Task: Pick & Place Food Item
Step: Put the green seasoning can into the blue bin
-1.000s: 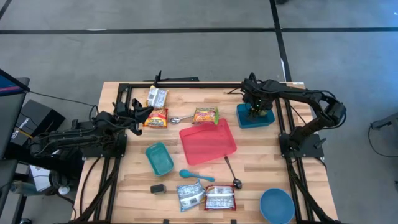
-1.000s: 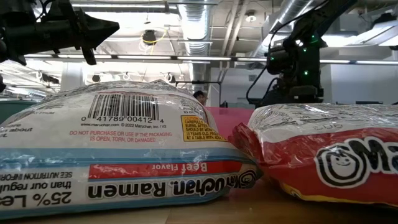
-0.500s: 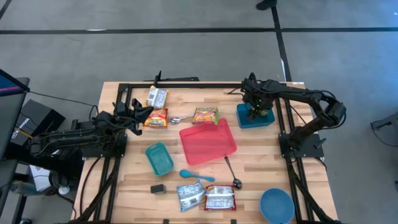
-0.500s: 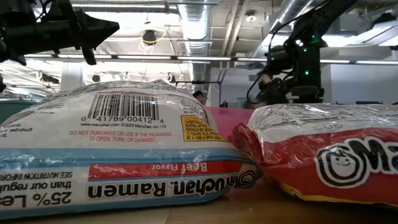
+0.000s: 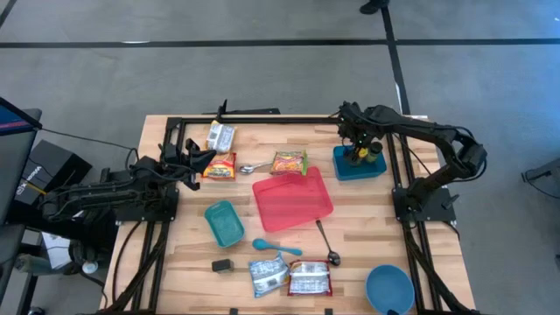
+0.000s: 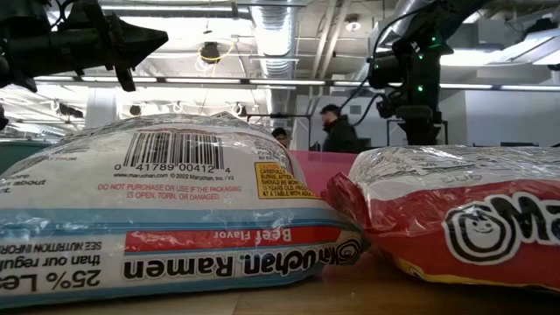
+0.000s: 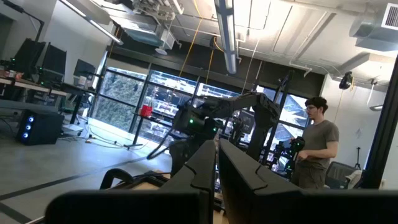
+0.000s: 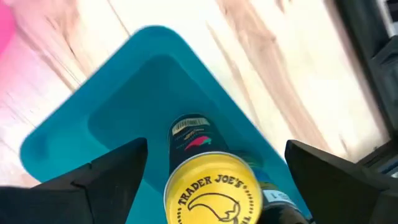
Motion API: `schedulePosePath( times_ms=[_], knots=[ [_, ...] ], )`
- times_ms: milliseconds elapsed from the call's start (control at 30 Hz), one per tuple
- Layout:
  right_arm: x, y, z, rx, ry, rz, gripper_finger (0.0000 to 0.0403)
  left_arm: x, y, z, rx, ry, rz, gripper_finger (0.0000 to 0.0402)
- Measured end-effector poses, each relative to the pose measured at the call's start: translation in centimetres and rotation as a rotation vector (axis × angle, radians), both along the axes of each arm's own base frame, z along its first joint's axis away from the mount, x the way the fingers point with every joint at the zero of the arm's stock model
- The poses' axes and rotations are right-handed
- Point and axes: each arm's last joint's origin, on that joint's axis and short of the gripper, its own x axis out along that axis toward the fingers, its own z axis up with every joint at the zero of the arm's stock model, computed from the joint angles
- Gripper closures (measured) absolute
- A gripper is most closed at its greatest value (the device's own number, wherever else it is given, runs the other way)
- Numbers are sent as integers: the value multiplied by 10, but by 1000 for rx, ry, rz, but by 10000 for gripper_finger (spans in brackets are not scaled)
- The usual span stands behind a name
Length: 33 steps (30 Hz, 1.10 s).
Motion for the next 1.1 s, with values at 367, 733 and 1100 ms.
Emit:
schedulePosePath(
  times_ms=[367,733,1100],
  knots=[
    [15,-3,35,-57,-104,-63,28,0,0,0,-2,4,0,389],
    [49,17,64,-139,-284,8,29,0,0,0,-2,3,0,389],
    [88,57,75,-219,-486,213,29,0,0,0,-1,3,0,389]
  ],
)
